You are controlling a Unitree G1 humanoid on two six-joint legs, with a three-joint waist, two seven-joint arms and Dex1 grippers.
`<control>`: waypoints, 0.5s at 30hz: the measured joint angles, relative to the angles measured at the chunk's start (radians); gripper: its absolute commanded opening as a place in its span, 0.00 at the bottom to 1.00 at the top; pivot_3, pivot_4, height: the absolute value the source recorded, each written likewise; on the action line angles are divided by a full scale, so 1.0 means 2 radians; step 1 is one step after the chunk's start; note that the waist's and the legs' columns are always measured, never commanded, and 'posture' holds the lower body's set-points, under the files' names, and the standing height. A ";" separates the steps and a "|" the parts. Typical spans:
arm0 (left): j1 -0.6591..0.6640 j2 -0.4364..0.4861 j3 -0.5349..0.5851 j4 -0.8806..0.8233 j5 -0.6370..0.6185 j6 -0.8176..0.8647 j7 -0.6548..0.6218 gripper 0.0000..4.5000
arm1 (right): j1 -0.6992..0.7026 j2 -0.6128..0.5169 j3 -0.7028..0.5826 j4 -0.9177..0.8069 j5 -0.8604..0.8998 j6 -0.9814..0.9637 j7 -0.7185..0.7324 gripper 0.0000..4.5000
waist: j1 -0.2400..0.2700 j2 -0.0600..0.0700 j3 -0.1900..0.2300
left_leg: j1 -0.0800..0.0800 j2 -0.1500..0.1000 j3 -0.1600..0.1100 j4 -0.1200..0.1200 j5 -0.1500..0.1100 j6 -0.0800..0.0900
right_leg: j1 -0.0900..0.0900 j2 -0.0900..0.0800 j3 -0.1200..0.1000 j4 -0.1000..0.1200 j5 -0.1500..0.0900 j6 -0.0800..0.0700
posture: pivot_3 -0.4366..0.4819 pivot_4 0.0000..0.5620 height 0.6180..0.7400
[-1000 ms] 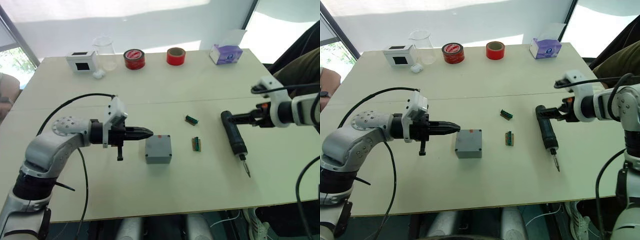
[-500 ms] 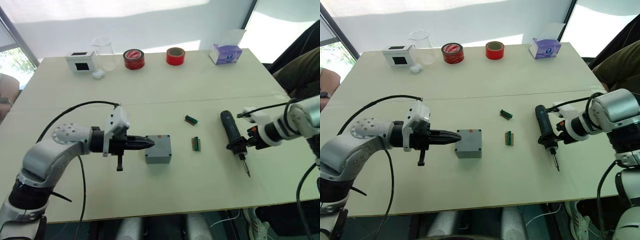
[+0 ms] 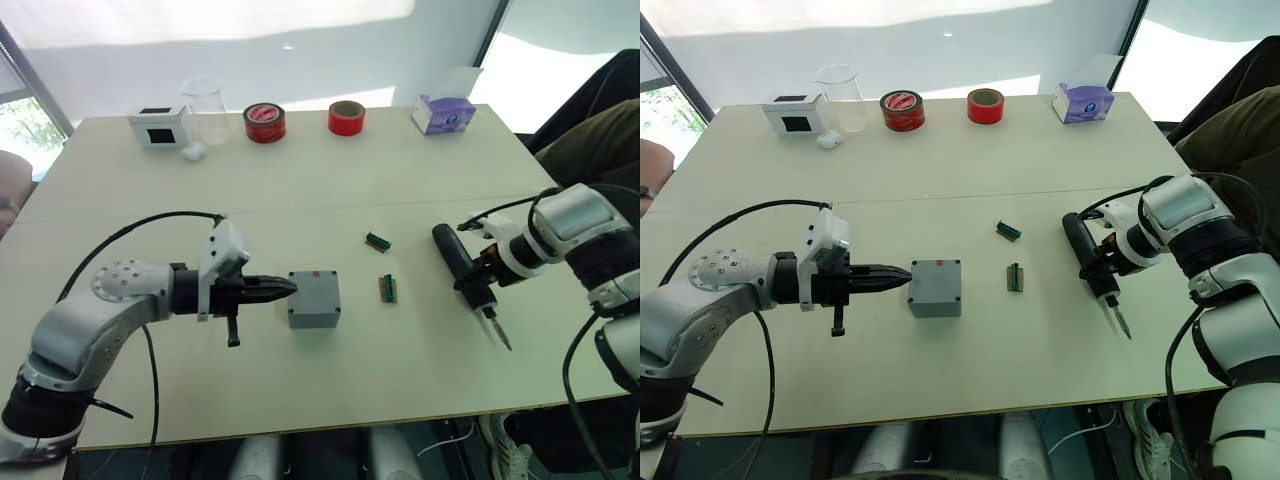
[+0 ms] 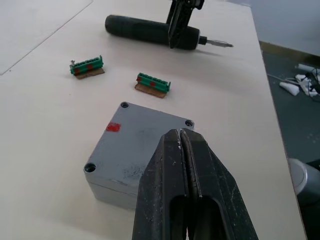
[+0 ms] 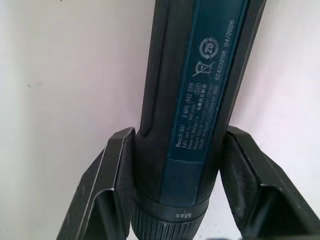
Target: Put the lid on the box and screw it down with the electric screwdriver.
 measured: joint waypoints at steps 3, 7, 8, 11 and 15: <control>0.000 -0.001 0.000 0.011 0.010 -0.009 0.000 0.00 | -0.004 0.012 -0.011 0.026 -0.018 -0.023 0.004 0.41 | 0.000 0.000 0.000 | 0.003 0.000 0.000 -0.001 0.000 0.000 | 0.003 0.000 0.000 -0.001 0.000 0.000 | 0.48 0.27 1.00; 0.000 -0.010 -0.007 0.024 0.021 -0.020 0.000 0.00 | -0.005 0.023 -0.080 0.033 -0.024 -0.088 -0.012 0.41 | 0.002 0.006 0.004 | 0.002 -0.001 0.001 -0.001 0.000 0.000 | 0.001 -0.001 0.000 0.000 0.000 0.000 | 0.48 0.27 1.00; 0.000 -0.010 -0.010 0.026 0.024 -0.022 -0.001 0.00 | -0.005 0.025 -0.108 0.022 -0.020 -0.104 -0.015 0.41 | 0.003 0.007 0.005 | 0.001 -0.001 0.001 -0.001 0.000 0.000 | 0.000 -0.001 0.000 0.000 0.000 0.000 | 0.48 0.27 1.00; -0.005 -0.011 -0.014 0.043 0.030 -0.032 -0.006 0.00 | 0.050 0.063 -0.292 -0.103 0.047 -0.169 -0.054 0.41 | 0.003 0.008 0.005 | -0.007 0.000 0.000 -0.002 0.003 -0.005 | -0.008 0.000 0.000 0.002 0.000 0.000 | 0.48 0.27 1.00; -0.034 -0.014 -0.026 0.063 0.040 -0.035 -0.015 0.00 | 0.102 0.190 -0.495 -0.316 0.199 -0.163 -0.149 0.41 | 0.006 0.009 0.005 | -0.007 0.001 -0.001 -0.002 0.003 -0.005 | -0.007 0.001 0.000 0.002 0.000 0.000 | 0.48 0.27 1.00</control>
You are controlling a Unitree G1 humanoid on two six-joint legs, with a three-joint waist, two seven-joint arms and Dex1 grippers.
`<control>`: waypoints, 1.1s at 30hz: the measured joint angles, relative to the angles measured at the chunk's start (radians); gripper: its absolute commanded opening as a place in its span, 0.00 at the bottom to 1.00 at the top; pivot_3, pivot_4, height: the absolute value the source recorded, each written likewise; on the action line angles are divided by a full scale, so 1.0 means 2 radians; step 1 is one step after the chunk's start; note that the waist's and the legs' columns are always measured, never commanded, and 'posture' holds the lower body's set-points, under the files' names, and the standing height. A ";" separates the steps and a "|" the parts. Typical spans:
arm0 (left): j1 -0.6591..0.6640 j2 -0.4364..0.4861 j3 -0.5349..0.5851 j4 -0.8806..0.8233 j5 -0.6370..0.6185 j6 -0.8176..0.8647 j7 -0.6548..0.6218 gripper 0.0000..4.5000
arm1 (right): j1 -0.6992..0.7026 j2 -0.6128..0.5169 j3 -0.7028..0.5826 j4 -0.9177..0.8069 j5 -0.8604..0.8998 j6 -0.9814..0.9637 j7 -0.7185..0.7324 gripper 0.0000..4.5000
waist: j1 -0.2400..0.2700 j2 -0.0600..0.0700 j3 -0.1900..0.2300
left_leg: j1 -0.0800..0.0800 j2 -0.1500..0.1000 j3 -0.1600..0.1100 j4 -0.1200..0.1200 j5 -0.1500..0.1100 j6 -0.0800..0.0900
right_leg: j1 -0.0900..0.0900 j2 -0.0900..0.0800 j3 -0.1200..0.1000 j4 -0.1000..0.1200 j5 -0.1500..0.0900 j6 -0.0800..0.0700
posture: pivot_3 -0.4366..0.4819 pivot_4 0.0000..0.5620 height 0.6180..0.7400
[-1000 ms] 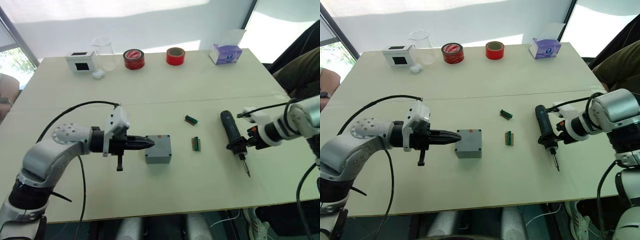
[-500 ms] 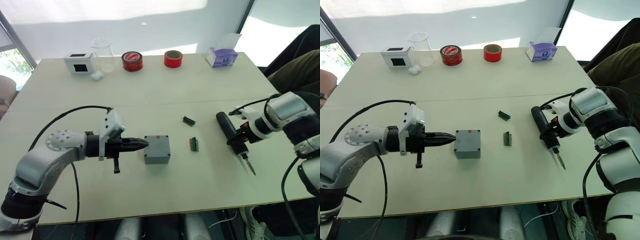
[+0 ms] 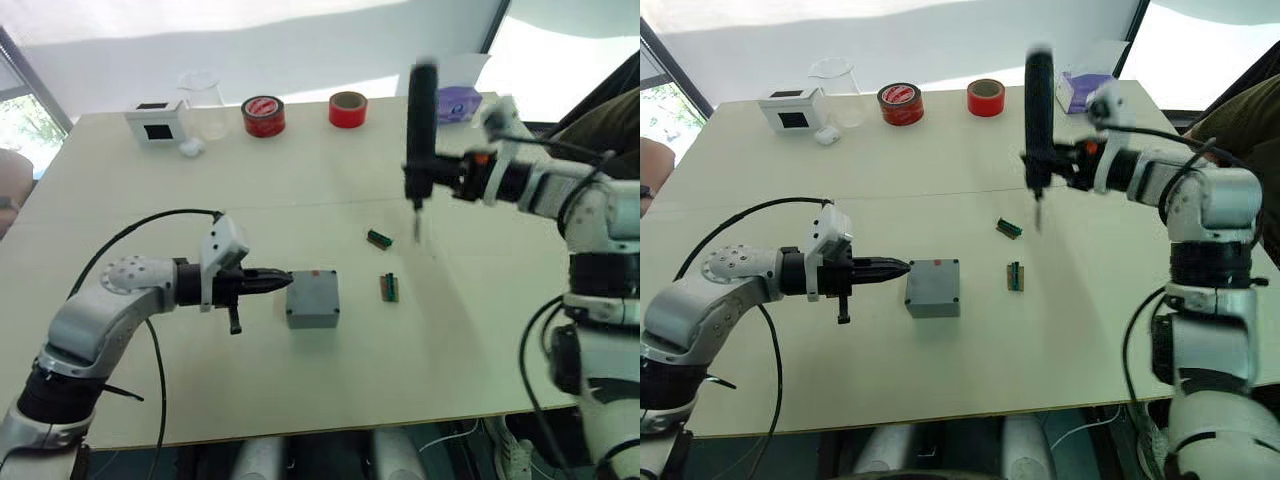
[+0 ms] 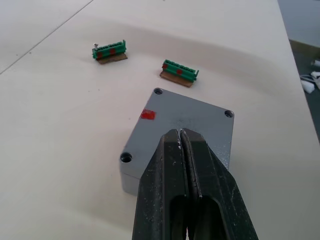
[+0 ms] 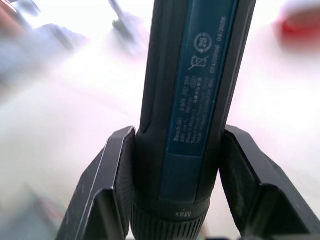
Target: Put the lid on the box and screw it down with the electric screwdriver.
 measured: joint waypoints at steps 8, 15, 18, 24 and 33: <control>-0.022 0.004 -0.028 0.024 0.026 -0.014 -0.035 0.00 | 0.150 0.107 0.047 -0.173 0.033 -0.045 -0.089 0.41 | 0.000 0.000 0.000 | 0.002 -0.003 0.000 0.002 -0.003 0.005 | 0.002 -0.002 0.001 0.000 0.000 0.000 | 0.48 0.27 1.00; -0.035 -0.005 -0.054 0.037 0.054 -0.033 -0.049 0.00 | 0.205 0.119 0.128 -0.205 -0.028 -0.147 -0.086 0.41 | -0.004 0.000 0.000 | 0.002 -0.002 0.001 0.002 -0.002 0.004 | 0.001 -0.001 0.001 0.000 0.000 0.000 | 0.48 0.27 1.00; -0.036 -0.006 -0.066 0.038 0.067 -0.043 -0.053 0.00 | 0.208 0.121 0.147 -0.205 -0.040 -0.167 -0.086 0.41 | -0.004 0.000 0.000 | 0.002 -0.002 0.001 0.002 -0.002 0.004 | 0.001 -0.001 0.001 0.000 0.000 0.000 | 0.48 0.27 1.00; -0.035 -0.009 -0.093 0.063 0.114 -0.094 -0.063 0.00 | 0.219 0.120 0.182 -0.203 -0.080 -0.214 -0.085 0.41 | -0.003 0.000 0.000 | 0.002 -0.002 0.001 0.002 -0.002 0.004 | 0.001 -0.001 0.001 0.000 0.000 0.000 | 0.48 0.27 1.00; -0.035 -0.016 -0.091 0.071 0.117 -0.098 -0.071 0.00 | 0.241 0.113 0.198 -0.184 -0.122 -0.274 -0.072 0.41 | -0.003 0.000 0.000 | 0.002 -0.002 0.001 0.002 -0.002 0.004 | 0.002 -0.001 0.001 0.000 0.000 0.000 | 0.48 0.27 1.00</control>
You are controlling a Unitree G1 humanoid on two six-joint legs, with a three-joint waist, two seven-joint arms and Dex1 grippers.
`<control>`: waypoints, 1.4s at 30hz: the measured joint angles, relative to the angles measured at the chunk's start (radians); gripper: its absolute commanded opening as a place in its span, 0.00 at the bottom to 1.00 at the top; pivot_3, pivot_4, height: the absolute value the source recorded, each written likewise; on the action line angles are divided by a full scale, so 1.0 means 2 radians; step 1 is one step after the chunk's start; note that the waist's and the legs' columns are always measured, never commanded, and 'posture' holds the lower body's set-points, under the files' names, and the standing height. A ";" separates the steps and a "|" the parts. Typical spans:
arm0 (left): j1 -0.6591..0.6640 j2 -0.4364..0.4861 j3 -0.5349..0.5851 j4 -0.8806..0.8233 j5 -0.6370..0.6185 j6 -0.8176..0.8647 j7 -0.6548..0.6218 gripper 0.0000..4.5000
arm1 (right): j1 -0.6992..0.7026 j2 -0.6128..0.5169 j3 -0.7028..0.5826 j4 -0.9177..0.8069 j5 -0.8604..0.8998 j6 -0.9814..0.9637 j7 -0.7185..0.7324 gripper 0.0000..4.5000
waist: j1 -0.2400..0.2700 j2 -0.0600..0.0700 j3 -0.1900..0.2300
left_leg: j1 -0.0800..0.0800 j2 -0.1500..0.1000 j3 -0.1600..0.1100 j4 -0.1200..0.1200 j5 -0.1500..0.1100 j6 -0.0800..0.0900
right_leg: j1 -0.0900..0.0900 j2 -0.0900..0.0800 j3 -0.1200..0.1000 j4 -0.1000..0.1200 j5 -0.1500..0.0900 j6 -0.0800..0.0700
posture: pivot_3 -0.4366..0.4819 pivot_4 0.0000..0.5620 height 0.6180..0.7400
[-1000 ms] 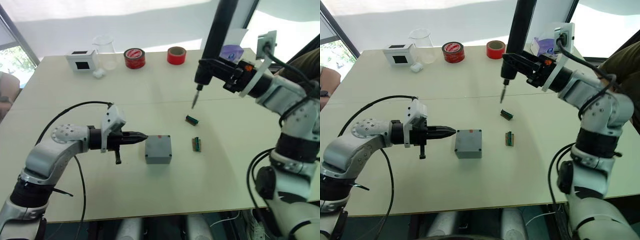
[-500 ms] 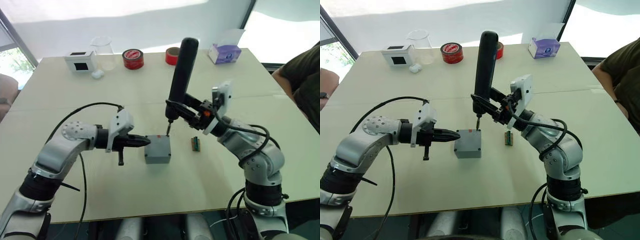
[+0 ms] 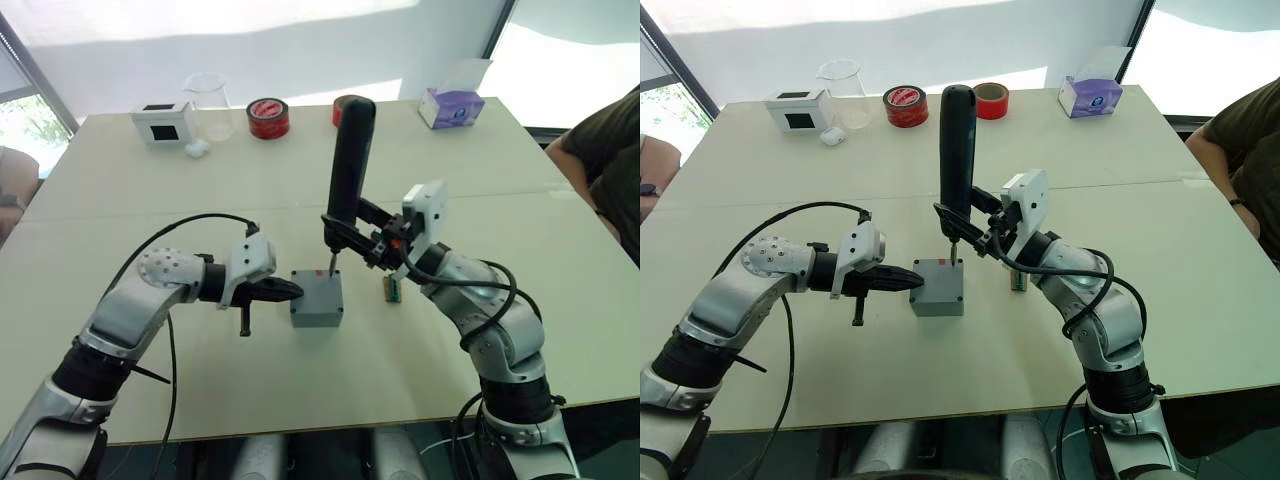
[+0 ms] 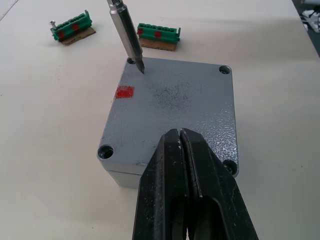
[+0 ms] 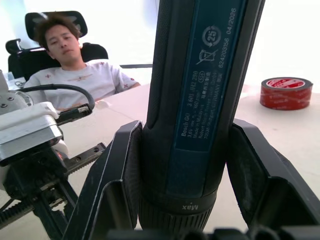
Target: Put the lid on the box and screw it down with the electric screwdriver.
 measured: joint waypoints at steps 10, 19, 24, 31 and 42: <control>0.000 -0.007 0.001 0.006 0.002 -0.005 -0.003 0.00 | 0.003 -0.005 0.002 0.025 -0.020 -0.034 0.011 0.41 | 0.000 0.000 0.000 | 0.000 0.000 0.000 0.000 0.000 0.000 | 0.000 0.000 0.000 0.000 0.000 0.000 | 0.48 0.27 1.00; 0.001 -0.009 -0.002 0.007 0.012 -0.010 -0.002 0.00 | 0.014 -0.016 0.017 0.022 -0.031 -0.046 0.021 0.41 | 0.000 0.000 0.000 | 0.005 0.000 0.000 0.000 0.000 0.001 | 0.005 0.000 0.000 -0.001 0.000 0.000 | 0.48 0.27 1.00; 0.002 -0.011 -0.007 0.016 0.022 -0.024 -0.006 0.00 | 0.014 -0.012 0.017 0.025 -0.029 -0.030 0.006 0.41 | 0.001 -0.001 -0.001 | 0.010 0.000 0.000 -0.001 -0.001 0.001 | 0.010 0.000 0.000 -0.002 -0.001 0.000 | 0.48 0.27 1.00; 0.008 -0.021 -0.007 0.027 0.028 -0.032 -0.006 0.00 | 0.035 -0.020 0.046 0.022 -0.063 -0.070 0.016 0.41 | 0.001 -0.003 -0.010 | 0.011 0.000 0.000 -0.001 -0.001 0.001 | 0.011 0.000 0.000 -0.002 -0.001 0.000 | 0.48 0.27 1.00; 0.014 -0.023 -0.007 0.026 0.030 -0.027 -0.005 0.00 | 0.050 -0.018 0.046 0.027 -0.063 -0.087 0.020 0.41 | 0.001 -0.004 -0.011 | 0.020 0.001 0.000 -0.008 -0.001 0.002 | 0.017 0.000 0.000 -0.007 -0.001 -0.001 | 0.48 0.27 1.00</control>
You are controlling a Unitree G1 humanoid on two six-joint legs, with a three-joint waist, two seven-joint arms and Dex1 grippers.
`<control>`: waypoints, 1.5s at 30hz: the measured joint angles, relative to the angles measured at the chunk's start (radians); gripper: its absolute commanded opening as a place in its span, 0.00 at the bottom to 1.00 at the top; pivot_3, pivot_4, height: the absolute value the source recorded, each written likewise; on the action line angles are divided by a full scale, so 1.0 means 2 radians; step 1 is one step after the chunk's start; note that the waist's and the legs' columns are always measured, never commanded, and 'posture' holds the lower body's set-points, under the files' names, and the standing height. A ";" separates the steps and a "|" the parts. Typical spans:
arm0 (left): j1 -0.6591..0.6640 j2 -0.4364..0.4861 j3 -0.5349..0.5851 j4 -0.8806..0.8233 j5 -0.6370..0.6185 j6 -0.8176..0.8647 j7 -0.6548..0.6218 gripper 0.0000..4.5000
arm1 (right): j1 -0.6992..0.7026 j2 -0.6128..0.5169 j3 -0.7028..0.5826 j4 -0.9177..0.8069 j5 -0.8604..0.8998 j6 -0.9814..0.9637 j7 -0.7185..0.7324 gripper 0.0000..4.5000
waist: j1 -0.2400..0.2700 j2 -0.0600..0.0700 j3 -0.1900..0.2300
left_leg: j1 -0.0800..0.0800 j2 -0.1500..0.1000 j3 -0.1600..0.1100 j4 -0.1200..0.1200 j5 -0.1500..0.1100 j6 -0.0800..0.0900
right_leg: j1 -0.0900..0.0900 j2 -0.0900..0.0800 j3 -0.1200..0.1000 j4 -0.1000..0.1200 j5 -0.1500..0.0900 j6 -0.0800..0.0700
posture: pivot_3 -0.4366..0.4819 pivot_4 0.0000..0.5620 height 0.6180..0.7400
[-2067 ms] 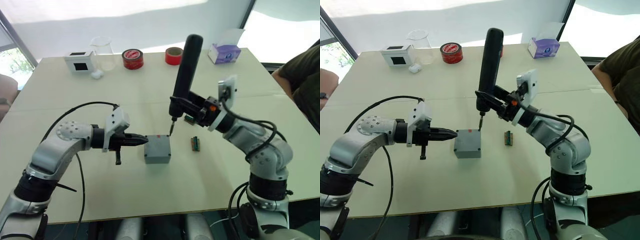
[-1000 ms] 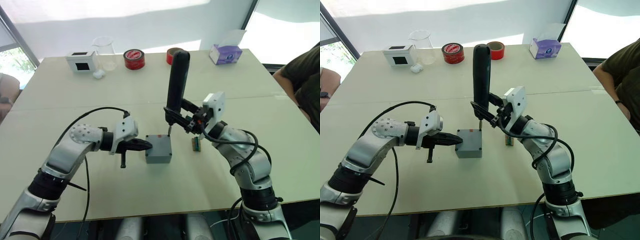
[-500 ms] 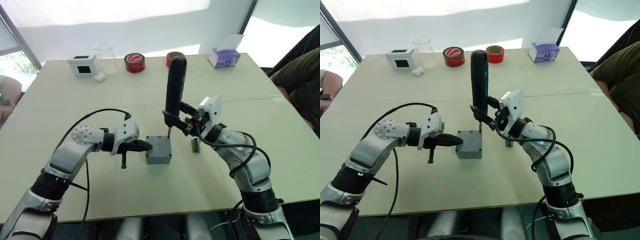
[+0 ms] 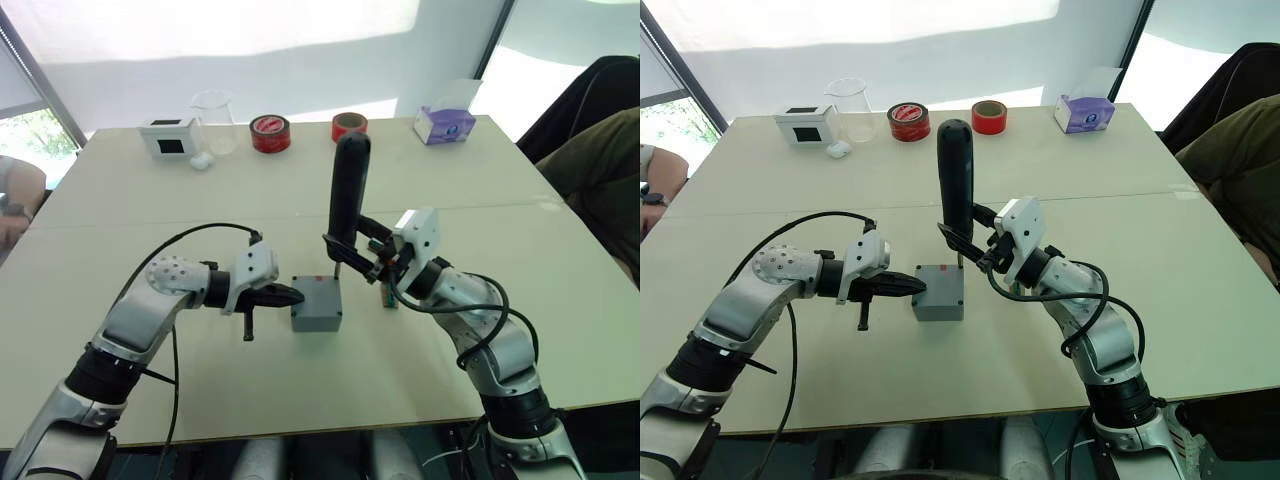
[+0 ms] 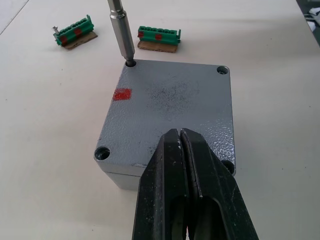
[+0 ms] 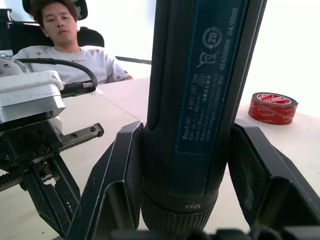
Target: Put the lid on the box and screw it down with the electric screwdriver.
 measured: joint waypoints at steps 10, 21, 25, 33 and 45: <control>0.000 -0.002 0.000 0.000 0.000 0.001 0.000 0.00 | 0.000 0.000 -0.001 0.001 0.000 -0.001 0.002 0.41 | 0.000 0.000 0.000 | 0.000 0.000 0.000 0.000 0.000 0.000 | 0.000 0.000 0.000 0.000 0.000 -0.001 | 0.48 0.27 1.00; 0.002 -0.010 0.000 -0.002 0.002 0.003 0.003 0.00 | 0.001 -0.004 -0.007 0.001 0.001 -0.001 0.012 0.41 | 0.000 0.000 0.000 | 0.000 0.000 0.000 -0.001 0.000 0.000 | 0.000 -0.001 0.000 -0.001 -0.001 -0.001 | 0.48 0.27 1.00; 0.003 -0.014 -0.001 -0.005 0.002 0.008 0.004 0.00 | 0.001 -0.007 -0.011 0.001 0.005 0.000 0.018 0.41 | 0.000 0.000 0.000 | 0.000 0.000 0.000 -0.001 0.000 0.000 | 0.000 -0.001 0.000 -0.001 -0.001 -0.001 | 0.48 0.27 1.00; 0.009 -0.016 0.001 -0.013 0.002 0.006 0.006 0.00 | -0.051 -0.055 -0.050 -0.006 0.072 0.097 0.030 0.41 | 0.002 0.001 0.000 | -0.003 0.000 0.000 -0.001 0.000 0.000 | -0.003 -0.002 0.000 -0.002 -0.001 -0.002 | 0.48 0.27 1.00; 0.024 -0.025 0.080 -0.050 -0.102 0.095 0.029 0.00 | -0.308 -0.233 -0.236 0.136 0.253 0.518 -0.080 0.41 | 0.013 0.002 0.005 | -0.015 0.000 -0.001 -0.001 0.001 -0.001 | -0.011 -0.004 -0.001 -0.002 0.000 -0.003 | 0.48 0.27 1.00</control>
